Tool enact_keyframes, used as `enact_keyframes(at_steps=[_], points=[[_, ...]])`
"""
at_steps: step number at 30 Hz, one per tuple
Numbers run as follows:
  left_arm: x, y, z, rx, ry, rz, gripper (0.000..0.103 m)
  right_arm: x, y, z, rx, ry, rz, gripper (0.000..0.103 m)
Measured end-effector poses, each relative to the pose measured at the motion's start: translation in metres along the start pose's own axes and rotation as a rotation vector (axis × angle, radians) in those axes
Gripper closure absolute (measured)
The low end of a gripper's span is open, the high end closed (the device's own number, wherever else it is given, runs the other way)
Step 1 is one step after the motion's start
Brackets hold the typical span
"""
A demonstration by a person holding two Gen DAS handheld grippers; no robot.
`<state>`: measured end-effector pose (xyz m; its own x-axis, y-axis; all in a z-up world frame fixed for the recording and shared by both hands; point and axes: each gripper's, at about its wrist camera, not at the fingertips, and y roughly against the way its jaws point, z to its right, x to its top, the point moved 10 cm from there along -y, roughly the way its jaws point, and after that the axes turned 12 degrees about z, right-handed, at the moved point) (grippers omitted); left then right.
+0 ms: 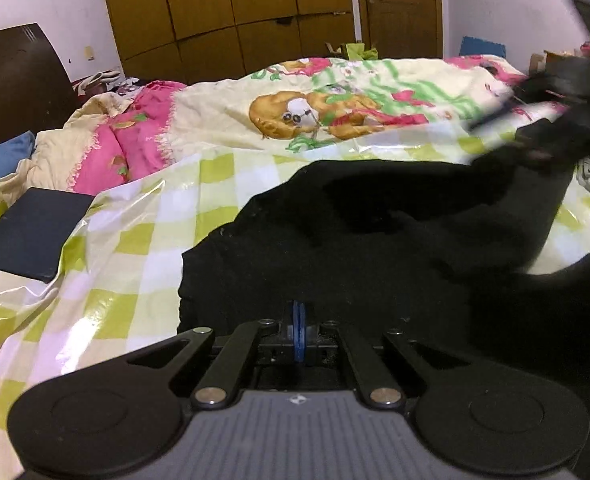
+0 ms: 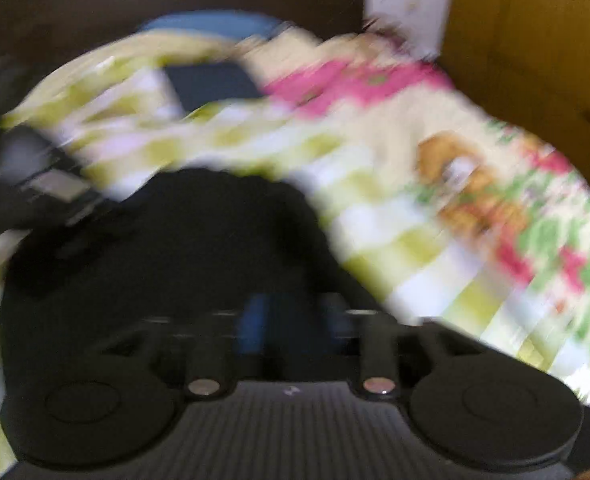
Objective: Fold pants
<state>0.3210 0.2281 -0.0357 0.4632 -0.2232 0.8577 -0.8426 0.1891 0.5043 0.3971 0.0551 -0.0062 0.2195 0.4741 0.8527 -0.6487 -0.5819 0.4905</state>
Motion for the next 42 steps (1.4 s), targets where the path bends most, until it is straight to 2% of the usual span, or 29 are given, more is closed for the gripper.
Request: enact_keyframes(at_steps=[1,3,6,7,8,9,10,11,14,17,18,20,22,23,26,27,29,30,31,32,33,34,37,41,42], points=[[-0.002,0.000,-0.001,-0.006,0.003,0.000,0.086,0.003,-0.018,0.012,-0.027,0.021,0.005,0.024],[-0.007,-0.004,-0.005,-0.016,0.016,-0.013,0.086,-0.002,-0.048,0.026,-0.013,-0.012,-0.046,0.024],[-0.013,-0.007,-0.011,-0.014,0.039,-0.031,0.085,-0.010,-0.082,0.025,0.041,-0.072,-0.090,0.025],[-0.014,-0.008,-0.013,-0.005,0.046,-0.035,0.085,-0.011,-0.092,0.021,0.053,-0.087,-0.097,0.029],[-0.015,-0.007,-0.016,0.006,0.054,-0.039,0.085,-0.012,-0.100,0.018,0.045,-0.108,-0.108,0.036],[-0.015,-0.005,-0.018,0.015,0.060,-0.039,0.085,-0.015,-0.107,0.014,0.058,-0.142,-0.137,0.069],[-0.015,-0.001,-0.019,0.025,0.064,-0.038,0.085,-0.018,-0.109,0.008,0.081,-0.184,-0.168,0.095],[-0.015,0.004,-0.021,0.032,0.067,-0.035,0.085,-0.017,-0.104,0.001,0.075,-0.174,-0.161,0.099],[-0.015,0.029,-0.021,0.055,0.070,-0.012,0.084,-0.008,-0.049,-0.029,0.069,-0.088,-0.098,0.099],[-0.019,0.057,-0.023,0.069,0.115,0.015,0.081,-0.006,0.040,-0.070,0.126,-0.021,-0.013,0.098],[-0.024,0.068,-0.021,0.070,0.137,0.023,0.080,-0.010,0.062,-0.085,0.140,0.012,-0.008,0.098],[-0.035,0.083,-0.017,0.074,0.182,0.029,0.080,-0.033,0.106,-0.122,0.138,0.138,-0.008,0.098],[-0.052,0.095,-0.009,0.081,0.227,0.022,0.080,-0.072,0.127,-0.159,0.155,0.214,-0.045,0.098],[-0.060,0.099,-0.005,0.081,0.247,0.014,0.080,-0.090,0.129,-0.172,0.166,0.215,-0.073,0.098],[-0.085,0.111,0.012,0.060,0.284,-0.026,0.079,-0.132,0.126,-0.197,0.169,0.096,-0.171,0.089],[-0.091,0.115,0.017,0.059,0.280,-0.033,0.079,-0.131,0.126,-0.196,0.156,0.070,-0.166,0.086],[-0.099,0.121,0.022,0.054,0.256,-0.044,0.079,-0.110,0.130,-0.192,0.167,0.008,-0.123,0.085],[-0.101,0.123,0.023,0.054,0.235,-0.044,0.079,-0.094,0.132,-0.189,0.183,-0.011,-0.095,0.079],[-0.102,0.124,0.023,0.053,0.219,-0.041,0.079,-0.080,0.132,-0.185,0.187,-0.022,-0.065,0.064],[-0.102,0.124,0.023,0.054,0.212,-0.038,0.078,-0.062,0.131,-0.181,0.188,-0.033,-0.021,0.056],[-0.103,0.123,0.020,0.058,0.214,-0.032,0.078,-0.050,0.126,-0.178,0.183,-0.040,0.007,0.042],[-0.103,0.121,0.018,0.060,0.223,-0.026,0.077,-0.041,0.118,-0.177,0.170,-0.046,0.020,0.037],[-0.105,0.119,0.008,0.056,0.266,-0.012,0.076,-0.021,0.072,-0.168,0.108,-0.096,0.030,0.037],[-0.105,0.121,0.005,0.035,0.240,0.001,0.075,-0.026,0.011,-0.166,0.090,-0.163,-0.040,0.037],[-0.104,0.123,0.005,0.035,0.219,0.004,0.075,-0.027,0.003,-0.168,0.092,-0.190,-0.052,0.050]])
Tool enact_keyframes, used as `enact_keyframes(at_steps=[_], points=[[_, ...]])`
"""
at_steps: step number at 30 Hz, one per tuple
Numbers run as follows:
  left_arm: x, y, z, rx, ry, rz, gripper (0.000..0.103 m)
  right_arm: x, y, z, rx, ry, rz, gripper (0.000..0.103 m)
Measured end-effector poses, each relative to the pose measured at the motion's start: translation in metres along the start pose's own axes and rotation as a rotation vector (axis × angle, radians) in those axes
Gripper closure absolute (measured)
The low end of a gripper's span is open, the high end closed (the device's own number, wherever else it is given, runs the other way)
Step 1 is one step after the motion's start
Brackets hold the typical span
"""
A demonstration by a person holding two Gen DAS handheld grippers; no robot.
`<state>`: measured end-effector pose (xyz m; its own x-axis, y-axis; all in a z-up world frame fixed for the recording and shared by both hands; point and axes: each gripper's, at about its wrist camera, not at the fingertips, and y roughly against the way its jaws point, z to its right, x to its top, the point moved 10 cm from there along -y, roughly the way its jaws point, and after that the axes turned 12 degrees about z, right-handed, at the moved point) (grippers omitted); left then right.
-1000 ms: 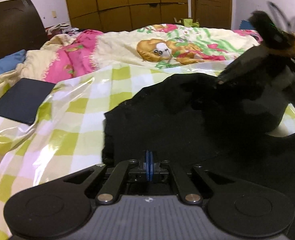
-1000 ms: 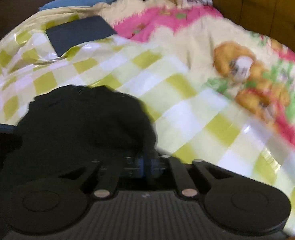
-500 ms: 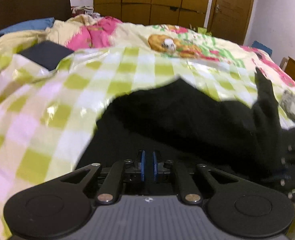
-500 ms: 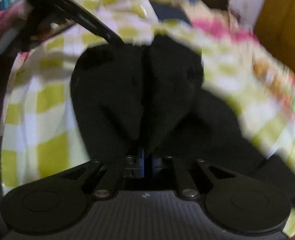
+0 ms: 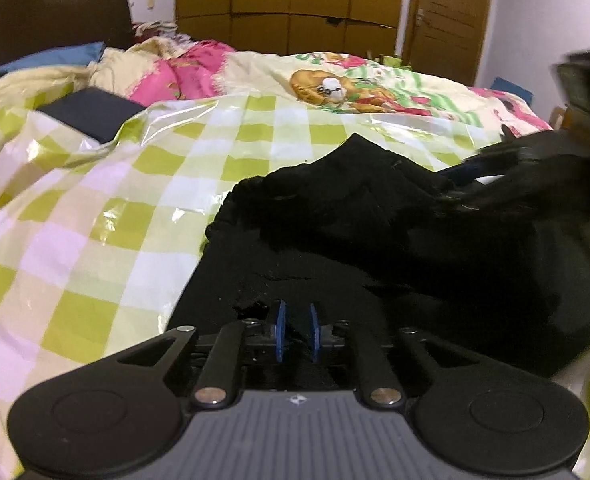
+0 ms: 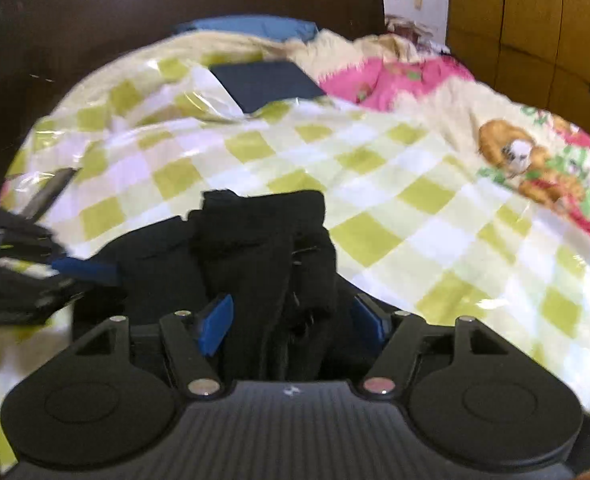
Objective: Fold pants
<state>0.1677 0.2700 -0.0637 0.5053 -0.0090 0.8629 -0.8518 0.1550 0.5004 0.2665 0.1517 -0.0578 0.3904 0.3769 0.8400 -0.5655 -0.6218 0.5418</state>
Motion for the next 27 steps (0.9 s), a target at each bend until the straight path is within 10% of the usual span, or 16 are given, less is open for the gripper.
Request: enact_keyframes(at_steps=[1,2,16,27], points=[[0.001,0.001,-0.001,0.004,-0.025,0.003,0.075,-0.003,-0.001,-0.001,0.013,-0.051,-0.016,0.086],[0.003,0.002,-0.002,0.007,-0.060,0.009,0.075,-0.002,0.000,-0.006,0.038,-0.101,-0.027,0.094],[-0.002,0.052,-0.036,0.048,-0.215,-0.010,0.068,0.009,-0.001,-0.146,0.242,0.045,0.028,0.094],[0.004,0.017,0.011,-0.038,-0.152,0.027,0.059,-0.037,0.061,-0.097,0.156,-0.049,0.017,0.068]])
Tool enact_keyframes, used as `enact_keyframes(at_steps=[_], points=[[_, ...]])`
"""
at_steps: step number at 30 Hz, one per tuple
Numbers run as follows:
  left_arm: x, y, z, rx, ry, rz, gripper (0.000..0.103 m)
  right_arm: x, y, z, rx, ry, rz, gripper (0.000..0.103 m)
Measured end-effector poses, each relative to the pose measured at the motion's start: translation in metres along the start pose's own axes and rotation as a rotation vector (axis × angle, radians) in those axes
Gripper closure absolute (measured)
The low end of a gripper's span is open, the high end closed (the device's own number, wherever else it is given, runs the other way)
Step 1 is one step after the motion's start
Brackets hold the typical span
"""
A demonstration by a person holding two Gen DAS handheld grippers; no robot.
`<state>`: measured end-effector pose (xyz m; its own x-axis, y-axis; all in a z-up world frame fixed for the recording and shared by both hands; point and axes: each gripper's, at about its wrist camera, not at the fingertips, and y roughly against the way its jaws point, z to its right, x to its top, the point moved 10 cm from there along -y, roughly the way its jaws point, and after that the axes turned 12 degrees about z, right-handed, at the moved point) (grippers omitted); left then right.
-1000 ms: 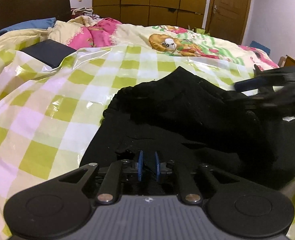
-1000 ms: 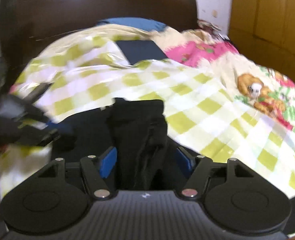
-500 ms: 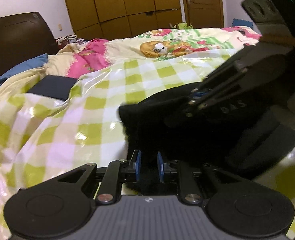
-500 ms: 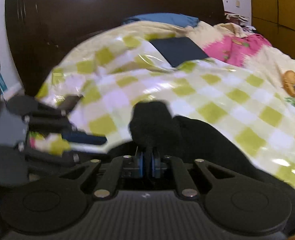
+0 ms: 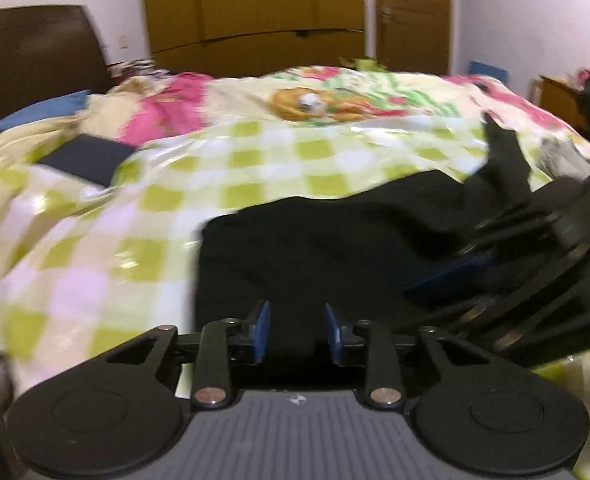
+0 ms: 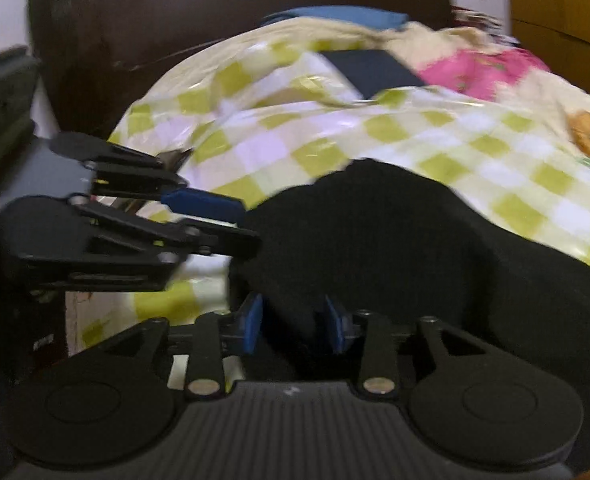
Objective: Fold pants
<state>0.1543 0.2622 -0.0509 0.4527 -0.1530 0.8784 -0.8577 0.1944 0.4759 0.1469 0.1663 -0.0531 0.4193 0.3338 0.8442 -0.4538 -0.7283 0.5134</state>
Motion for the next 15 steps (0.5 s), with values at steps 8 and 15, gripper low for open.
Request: enact_keyframes(at_steps=[8,15], points=[[-0.020,-0.021,0.034,-0.019,-0.059,-0.117,0.059,-0.016,0.089,0.141,-0.326,-0.189,0.017,0.061],[0.011,-0.032,0.082,-0.115,-0.132,-0.068,0.058,-0.033,0.120,0.237,-0.495,-0.420,0.000,0.061]])
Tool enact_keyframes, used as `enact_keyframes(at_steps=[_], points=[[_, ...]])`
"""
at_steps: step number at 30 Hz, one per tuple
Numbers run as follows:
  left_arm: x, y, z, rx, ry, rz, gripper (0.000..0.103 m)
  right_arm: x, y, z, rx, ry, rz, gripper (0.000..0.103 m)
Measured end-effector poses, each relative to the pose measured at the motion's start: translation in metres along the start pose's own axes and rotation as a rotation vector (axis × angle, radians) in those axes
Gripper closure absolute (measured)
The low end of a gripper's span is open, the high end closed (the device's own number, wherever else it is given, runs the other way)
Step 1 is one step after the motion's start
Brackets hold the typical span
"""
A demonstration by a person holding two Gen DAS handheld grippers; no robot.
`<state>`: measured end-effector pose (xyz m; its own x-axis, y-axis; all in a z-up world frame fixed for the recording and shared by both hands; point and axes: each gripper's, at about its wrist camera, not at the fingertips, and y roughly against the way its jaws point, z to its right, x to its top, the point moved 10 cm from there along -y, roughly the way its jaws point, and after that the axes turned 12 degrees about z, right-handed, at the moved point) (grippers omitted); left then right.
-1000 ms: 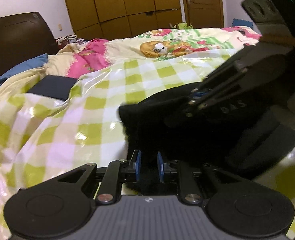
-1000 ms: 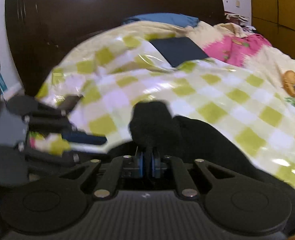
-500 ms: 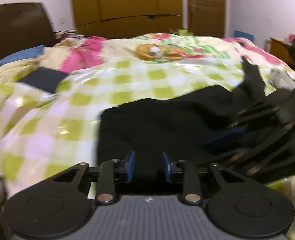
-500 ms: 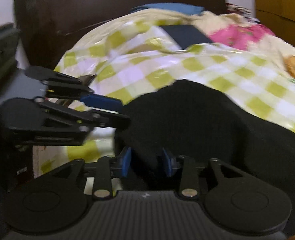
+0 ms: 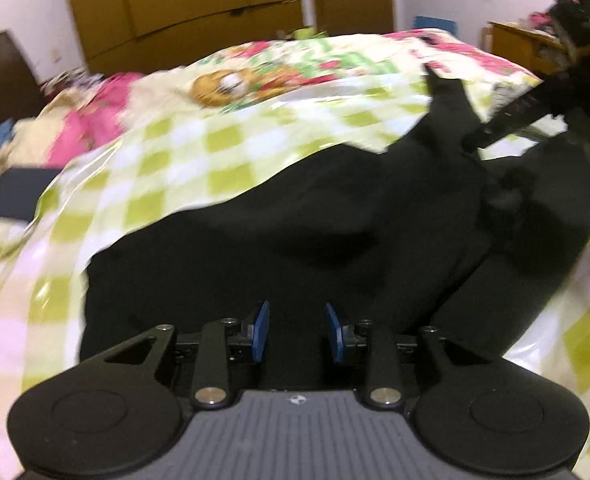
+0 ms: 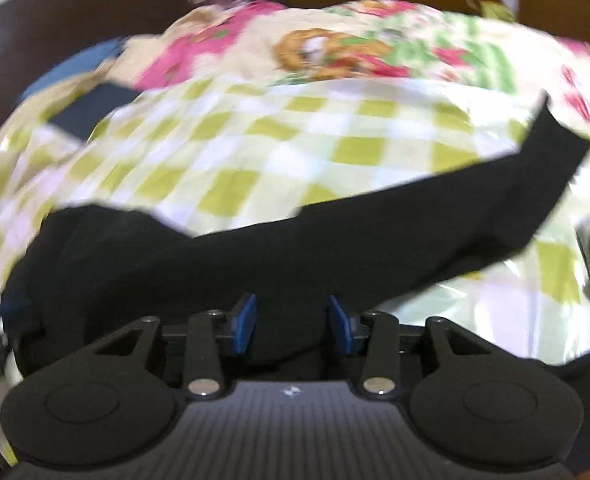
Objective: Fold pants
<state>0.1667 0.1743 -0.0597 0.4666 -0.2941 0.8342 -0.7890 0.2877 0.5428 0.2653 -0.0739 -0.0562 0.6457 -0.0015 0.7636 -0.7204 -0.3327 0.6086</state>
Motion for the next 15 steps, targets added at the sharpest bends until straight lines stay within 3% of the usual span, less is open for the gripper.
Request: enact_keyframes(at_steps=[5,8,11,15], points=[[0.001,-0.025,0.028,-0.049,-0.057,-0.034,0.058,-0.005,0.001,0.058,-0.085,-0.205,0.041,0.060],[0.019,-0.029,0.045,-0.096,-0.045,-0.003,0.059,-0.002,-0.007,0.081,-0.105,-0.267,0.051,0.059],[0.041,-0.036,0.071,-0.151,-0.068,0.035,0.058,0.008,-0.012,0.092,-0.064,-0.335,0.077,0.058],[0.044,-0.061,0.113,-0.200,-0.156,0.025,0.058,0.016,-0.021,0.093,-0.006,-0.388,0.071,0.058]])
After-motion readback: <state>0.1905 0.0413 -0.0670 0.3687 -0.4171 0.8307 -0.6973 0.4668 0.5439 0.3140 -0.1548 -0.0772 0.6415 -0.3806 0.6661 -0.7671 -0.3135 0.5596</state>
